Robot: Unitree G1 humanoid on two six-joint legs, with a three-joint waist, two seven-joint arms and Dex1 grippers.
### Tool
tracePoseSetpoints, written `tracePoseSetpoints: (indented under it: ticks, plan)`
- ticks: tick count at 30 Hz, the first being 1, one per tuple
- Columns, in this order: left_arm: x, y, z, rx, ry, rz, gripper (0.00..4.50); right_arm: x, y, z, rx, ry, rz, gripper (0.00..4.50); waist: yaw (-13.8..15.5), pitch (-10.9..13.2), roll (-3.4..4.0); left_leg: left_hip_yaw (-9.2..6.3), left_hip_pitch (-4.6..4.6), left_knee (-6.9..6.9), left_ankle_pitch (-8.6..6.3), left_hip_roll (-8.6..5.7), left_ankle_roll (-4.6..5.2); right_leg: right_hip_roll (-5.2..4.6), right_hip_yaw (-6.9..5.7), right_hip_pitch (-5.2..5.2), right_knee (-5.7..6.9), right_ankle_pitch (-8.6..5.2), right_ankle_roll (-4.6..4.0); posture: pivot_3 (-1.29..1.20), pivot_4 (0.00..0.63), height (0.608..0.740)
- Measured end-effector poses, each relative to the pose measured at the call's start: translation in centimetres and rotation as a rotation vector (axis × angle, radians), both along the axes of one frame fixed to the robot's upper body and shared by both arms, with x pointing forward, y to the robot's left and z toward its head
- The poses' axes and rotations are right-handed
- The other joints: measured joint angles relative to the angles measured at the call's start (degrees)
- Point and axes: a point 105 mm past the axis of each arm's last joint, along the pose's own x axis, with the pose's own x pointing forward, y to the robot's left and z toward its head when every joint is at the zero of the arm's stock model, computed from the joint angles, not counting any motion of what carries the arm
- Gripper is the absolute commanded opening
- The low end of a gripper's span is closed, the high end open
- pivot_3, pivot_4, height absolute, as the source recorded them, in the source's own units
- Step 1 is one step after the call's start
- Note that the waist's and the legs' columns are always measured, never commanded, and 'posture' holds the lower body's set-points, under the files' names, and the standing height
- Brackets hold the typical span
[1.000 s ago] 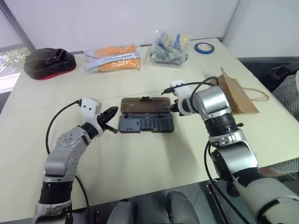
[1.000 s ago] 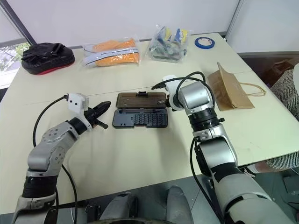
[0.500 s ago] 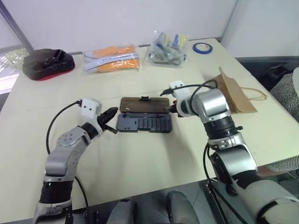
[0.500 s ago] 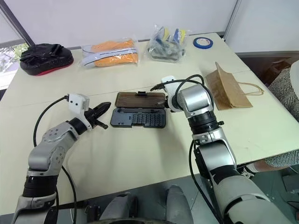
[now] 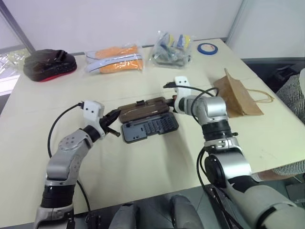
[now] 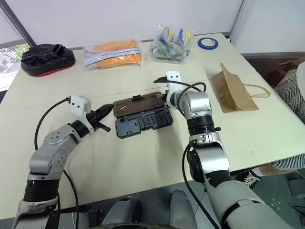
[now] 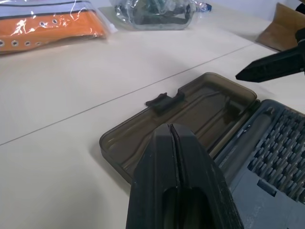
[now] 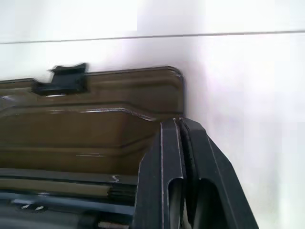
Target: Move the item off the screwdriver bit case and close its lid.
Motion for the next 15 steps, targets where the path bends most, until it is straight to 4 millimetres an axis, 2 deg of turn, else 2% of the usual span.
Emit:
tracePoseSetpoints:
  ticks: [6,9,13,15]
  plan:
    - [0.0,-0.2,0.1,0.001,-0.003,-0.005,0.0,0.2,0.9,0.8,-0.049,-0.082,0.066,0.06,0.1,0.0,0.0,0.0,0.0,0.0,0.0,0.0,0.0,0.0,0.0,-0.01,0.0,0.0,0.0,0.0,0.15,0.74]
    - [0.1,-0.3,0.2,0.002,-0.008,-0.01,0.0,0.2,1.1,0.9,-0.055,-0.098,0.08,0.96,0.1,0.0,0.0,0.0,-0.01,0.01,0.0,0.0,0.0,0.0,0.0,0.0,0.0,0.0,0.0,0.0,0.15,0.74]
    - [0.3,-0.6,0.3,0.003,-0.008,-0.021,0.0,0.8,0.6,-0.3,-0.089,-0.087,0.08,2.88,0.0,0.0,0.0,0.01,0.0,0.0,0.0,-0.01,0.0,0.0,0.0,0.0,-0.01,0.0,0.0,0.0,0.15,0.74]
    - [0.3,-0.6,0.2,0.003,-0.006,-0.022,0.0,1.2,0.4,-1.0,-0.108,-0.073,0.077,2.88,0.0,0.0,0.01,0.02,0.0,0.0,0.0,-0.01,0.0,0.0,0.01,-0.03,-0.01,0.0,0.0,0.0,0.15,0.74]
